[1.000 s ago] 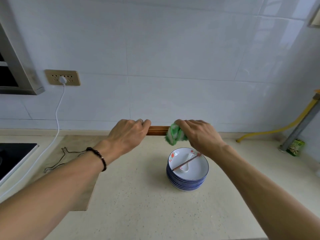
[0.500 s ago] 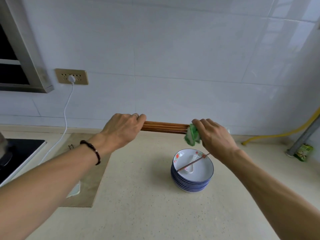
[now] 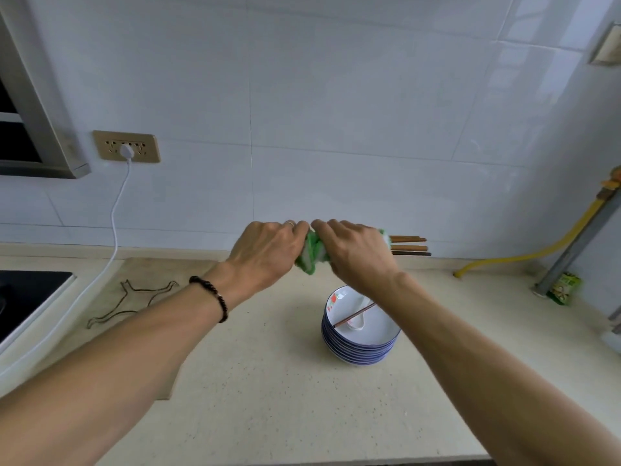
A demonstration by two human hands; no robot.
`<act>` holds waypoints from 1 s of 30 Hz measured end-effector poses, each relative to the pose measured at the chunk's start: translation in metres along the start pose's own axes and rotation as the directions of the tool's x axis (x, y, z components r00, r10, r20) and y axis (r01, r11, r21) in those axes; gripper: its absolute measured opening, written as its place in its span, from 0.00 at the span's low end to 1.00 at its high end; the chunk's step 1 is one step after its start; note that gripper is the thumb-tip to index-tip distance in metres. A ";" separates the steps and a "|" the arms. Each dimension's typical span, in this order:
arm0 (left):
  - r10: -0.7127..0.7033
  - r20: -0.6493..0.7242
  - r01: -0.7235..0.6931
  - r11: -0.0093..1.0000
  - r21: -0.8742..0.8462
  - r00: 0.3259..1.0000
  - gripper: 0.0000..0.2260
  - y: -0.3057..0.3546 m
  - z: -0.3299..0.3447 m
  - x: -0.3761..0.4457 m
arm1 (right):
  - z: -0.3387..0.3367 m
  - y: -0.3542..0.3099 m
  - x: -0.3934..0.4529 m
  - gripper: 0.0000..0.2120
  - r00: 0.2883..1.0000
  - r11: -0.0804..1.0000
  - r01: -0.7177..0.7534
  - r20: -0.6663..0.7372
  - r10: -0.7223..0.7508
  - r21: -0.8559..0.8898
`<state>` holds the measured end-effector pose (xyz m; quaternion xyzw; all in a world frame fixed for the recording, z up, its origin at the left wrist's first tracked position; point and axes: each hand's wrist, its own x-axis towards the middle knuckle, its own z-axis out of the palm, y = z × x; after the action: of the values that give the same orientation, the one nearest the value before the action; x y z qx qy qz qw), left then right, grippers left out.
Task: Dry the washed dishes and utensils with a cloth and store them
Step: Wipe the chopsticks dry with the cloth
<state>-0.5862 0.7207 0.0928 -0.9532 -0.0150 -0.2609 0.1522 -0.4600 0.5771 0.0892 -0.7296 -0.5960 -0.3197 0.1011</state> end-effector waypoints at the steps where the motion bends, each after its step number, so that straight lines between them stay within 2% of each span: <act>1: 0.005 0.011 -0.005 1.000 0.021 1.000 0.09 -0.004 -0.002 -0.003 | 0.000 0.007 -0.004 0.22 0.999 0.999 0.007 0.034 -0.008 0.036; 4: -0.029 0.032 0.026 0.995 0.096 0.999 0.10 -0.032 -0.009 -0.021 | 0.001 0.041 -0.032 0.27 0.995 0.997 -0.074 0.066 0.073 0.022; 7: -0.038 0.023 0.037 0.997 0.075 0.999 0.11 -0.028 -0.009 -0.024 | -0.005 0.023 -0.031 0.21 0.991 0.993 -0.117 0.068 0.119 -0.035; 11: 0.016 -0.009 -0.016 1.000 -0.001 1.000 0.10 -0.002 -0.005 -0.014 | -0.008 -0.019 -0.001 0.21 0.999 0.994 0.047 -0.019 -0.049 -0.099; 13: 0.012 -0.001 -0.012 0.999 0.043 1.000 0.09 -0.015 -0.008 -0.024 | -0.007 -0.002 -0.014 0.24 0.995 0.993 0.103 -0.004 -0.103 -0.061; 16: -0.044 0.012 0.043 0.997 0.069 0.999 0.10 -0.040 -0.013 -0.047 | -0.011 0.032 -0.047 0.34 1.000 0.996 0.007 0.016 -0.006 -0.092; 18: -0.053 0.008 0.052 0.997 0.061 0.999 0.10 -0.037 -0.014 -0.051 | -0.017 0.019 -0.046 0.30 0.999 0.991 -0.036 0.008 0.037 -0.126; 21: -0.027 -0.034 0.027 1.000 -0.015 0.999 0.07 -0.016 -0.009 -0.044 | -0.024 -0.022 -0.021 0.22 0.998 0.981 0.024 -0.048 -0.034 -0.190; 23: -0.015 -0.021 0.014 0.999 -0.044 1.000 0.05 -0.013 -0.007 -0.052 | -0.024 -0.034 -0.018 0.19 0.994 0.975 0.107 0.020 -0.105 -0.195; 25: -0.021 -0.011 0.021 1.000 0.007 1.000 0.07 -0.025 -0.005 -0.068 | -0.021 -0.020 -0.036 0.20 0.988 0.976 0.147 0.061 -0.139 -0.161; 27: -0.032 -0.016 0.033 0.999 0.018 0.999 0.07 -0.038 -0.004 -0.084 | -0.024 -0.006 -0.062 0.19 0.996 0.986 0.083 0.052 -0.076 -0.143; 30: -0.024 -0.025 0.023 0.999 -0.033 0.999 0.06 -0.031 -0.006 -0.091 | -0.029 -0.024 -0.072 0.18 0.999 0.988 0.006 0.037 0.000 -0.156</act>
<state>-0.6707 0.7533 0.0608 -0.9519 -0.0201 -0.2749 0.1339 -0.4983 0.5100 0.0637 -0.7401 -0.5721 -0.3521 0.0320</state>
